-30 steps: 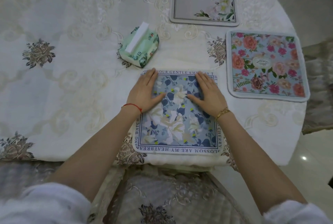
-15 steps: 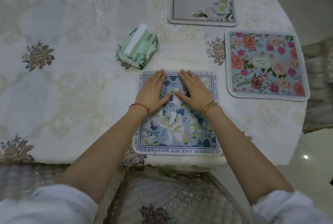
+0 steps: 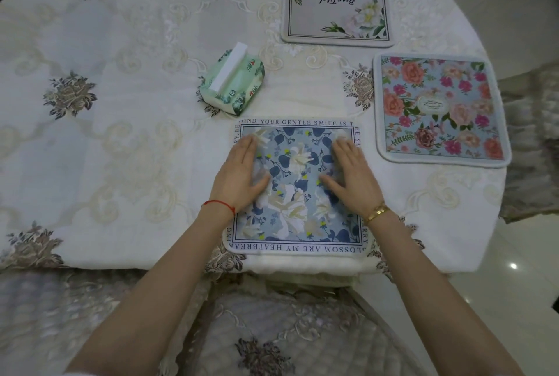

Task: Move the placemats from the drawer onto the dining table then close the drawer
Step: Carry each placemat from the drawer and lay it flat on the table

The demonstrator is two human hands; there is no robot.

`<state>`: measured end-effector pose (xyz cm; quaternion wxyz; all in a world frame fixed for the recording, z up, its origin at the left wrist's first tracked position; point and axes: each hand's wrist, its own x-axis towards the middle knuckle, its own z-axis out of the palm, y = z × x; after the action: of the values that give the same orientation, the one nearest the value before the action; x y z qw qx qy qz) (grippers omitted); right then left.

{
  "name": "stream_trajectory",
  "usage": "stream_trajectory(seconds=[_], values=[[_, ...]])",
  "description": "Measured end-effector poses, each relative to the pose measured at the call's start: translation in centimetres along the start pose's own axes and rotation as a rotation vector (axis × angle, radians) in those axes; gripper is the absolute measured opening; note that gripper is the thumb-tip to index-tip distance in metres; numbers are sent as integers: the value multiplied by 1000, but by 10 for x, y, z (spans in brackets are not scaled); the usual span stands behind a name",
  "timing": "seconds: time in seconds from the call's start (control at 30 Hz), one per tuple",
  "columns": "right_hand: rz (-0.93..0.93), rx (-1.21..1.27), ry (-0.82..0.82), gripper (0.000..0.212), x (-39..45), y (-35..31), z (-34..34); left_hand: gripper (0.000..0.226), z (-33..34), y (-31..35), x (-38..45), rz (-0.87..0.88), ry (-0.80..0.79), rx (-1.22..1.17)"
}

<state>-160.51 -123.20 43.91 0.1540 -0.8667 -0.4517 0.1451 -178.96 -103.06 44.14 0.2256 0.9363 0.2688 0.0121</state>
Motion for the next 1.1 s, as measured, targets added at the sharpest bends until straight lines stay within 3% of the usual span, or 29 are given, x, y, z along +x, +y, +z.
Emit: stream_trajectory(seconds=[0.2,0.6,0.8,1.1], values=[[-84,10,-66,76,-28,-32,29,81,22,19,-38,51,-72,6],[103,46,-49,78,-81,13,6,78,12,-12,-74,-94,-61,83],[-61,25,-95,76,-100,-37,23,80,19,19,-107,50,-127,34],[-47,52,-130,79,-116,-36,36,85,24,19,-126,-14,-137,95]])
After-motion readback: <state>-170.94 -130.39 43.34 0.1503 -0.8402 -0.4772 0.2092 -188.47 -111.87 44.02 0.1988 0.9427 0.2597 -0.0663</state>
